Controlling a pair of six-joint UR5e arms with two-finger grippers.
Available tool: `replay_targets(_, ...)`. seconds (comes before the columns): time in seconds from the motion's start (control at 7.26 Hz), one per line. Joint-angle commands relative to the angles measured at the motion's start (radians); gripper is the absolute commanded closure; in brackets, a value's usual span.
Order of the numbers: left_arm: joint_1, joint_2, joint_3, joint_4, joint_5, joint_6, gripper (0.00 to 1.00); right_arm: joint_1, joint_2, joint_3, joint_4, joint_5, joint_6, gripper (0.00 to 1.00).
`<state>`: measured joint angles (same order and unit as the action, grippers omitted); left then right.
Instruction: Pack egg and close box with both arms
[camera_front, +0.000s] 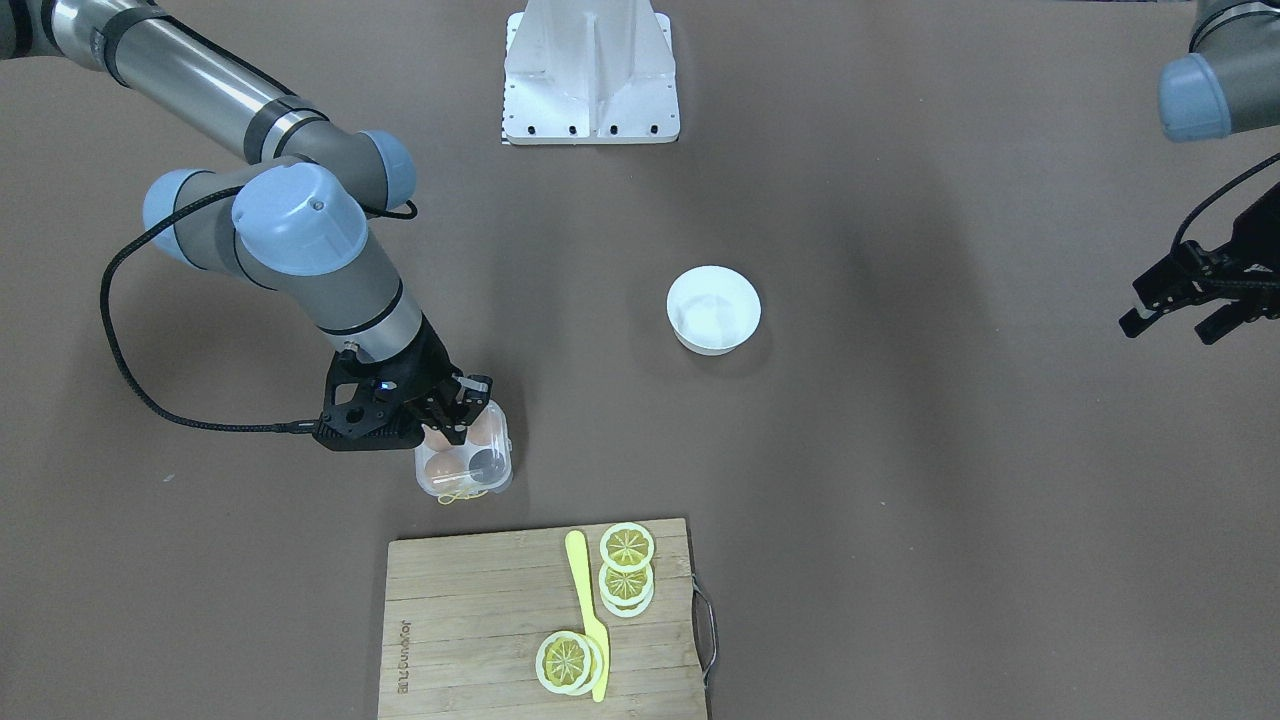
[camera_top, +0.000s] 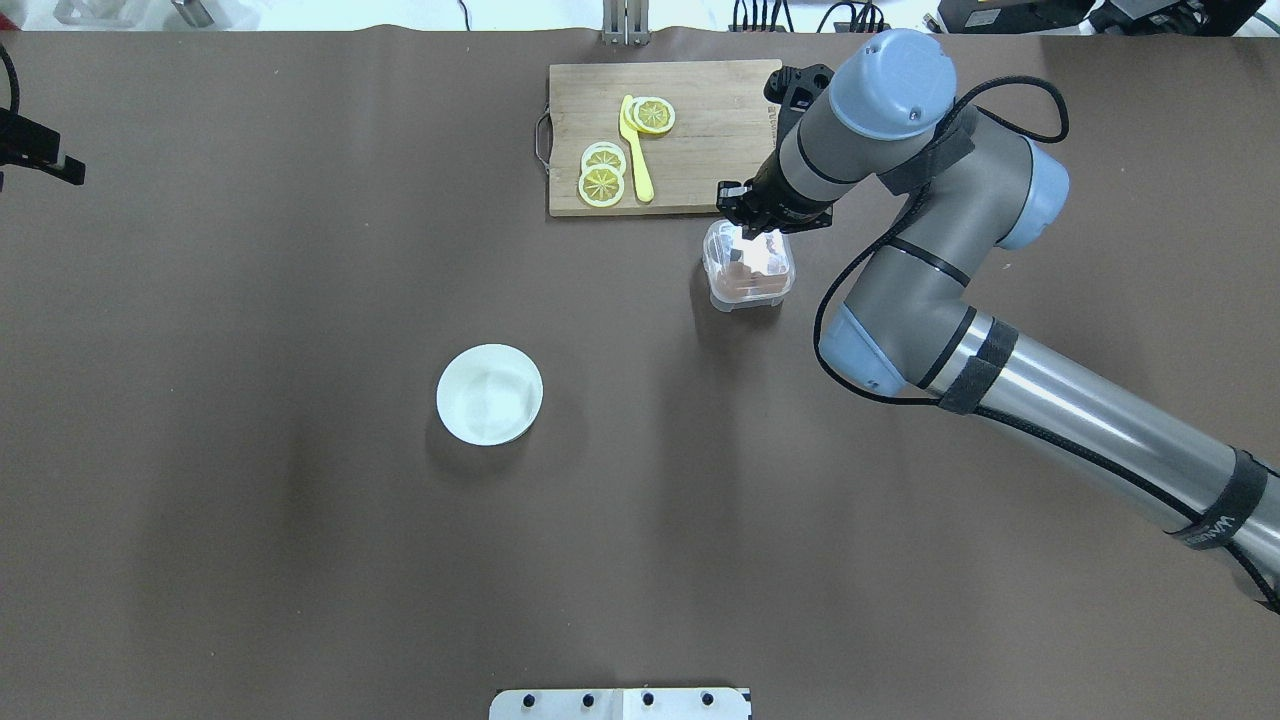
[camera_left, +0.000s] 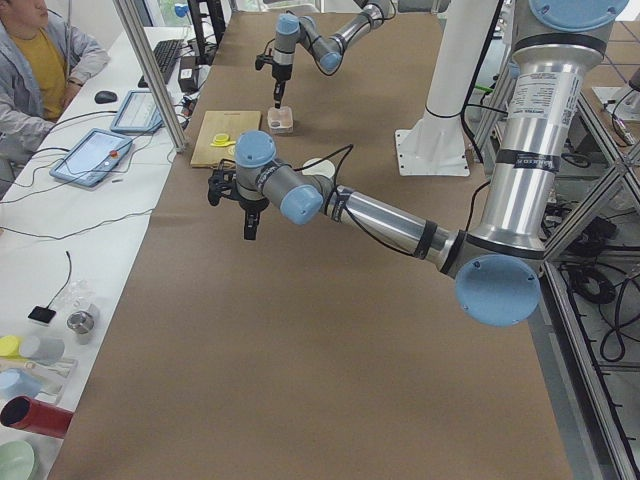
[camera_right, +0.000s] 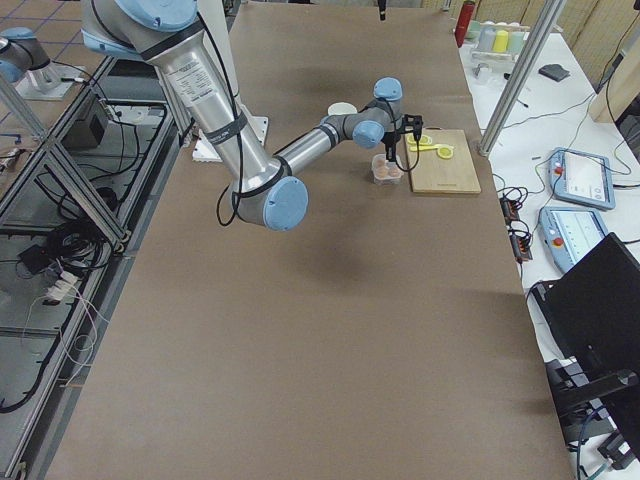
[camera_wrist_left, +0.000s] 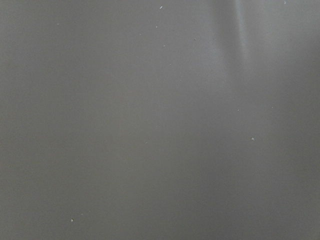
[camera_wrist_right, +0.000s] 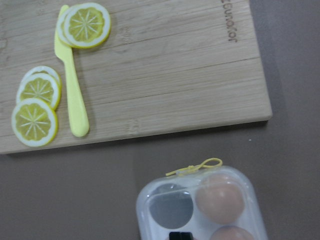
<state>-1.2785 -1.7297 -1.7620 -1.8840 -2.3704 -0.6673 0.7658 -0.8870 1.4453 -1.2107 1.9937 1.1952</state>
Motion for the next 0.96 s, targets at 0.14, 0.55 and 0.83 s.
replay_targets(0.14, 0.007, -0.001, 0.007, 0.000, 0.000, -0.006, 0.02, 0.190, -0.132, 0.075, -0.003, 0.219, -0.079, 0.71)
replay_targets(0.55, 0.005, -0.001, 0.006, 0.000, -0.001, -0.015, 0.02, 0.438, -0.343, 0.093, -0.012, 0.388, -0.398, 0.38)
replay_targets(0.83, 0.001, 0.036, 0.001, -0.009, -0.026, 0.000, 0.02, 0.585, -0.514, 0.087, -0.013, 0.402, -0.703, 0.30)
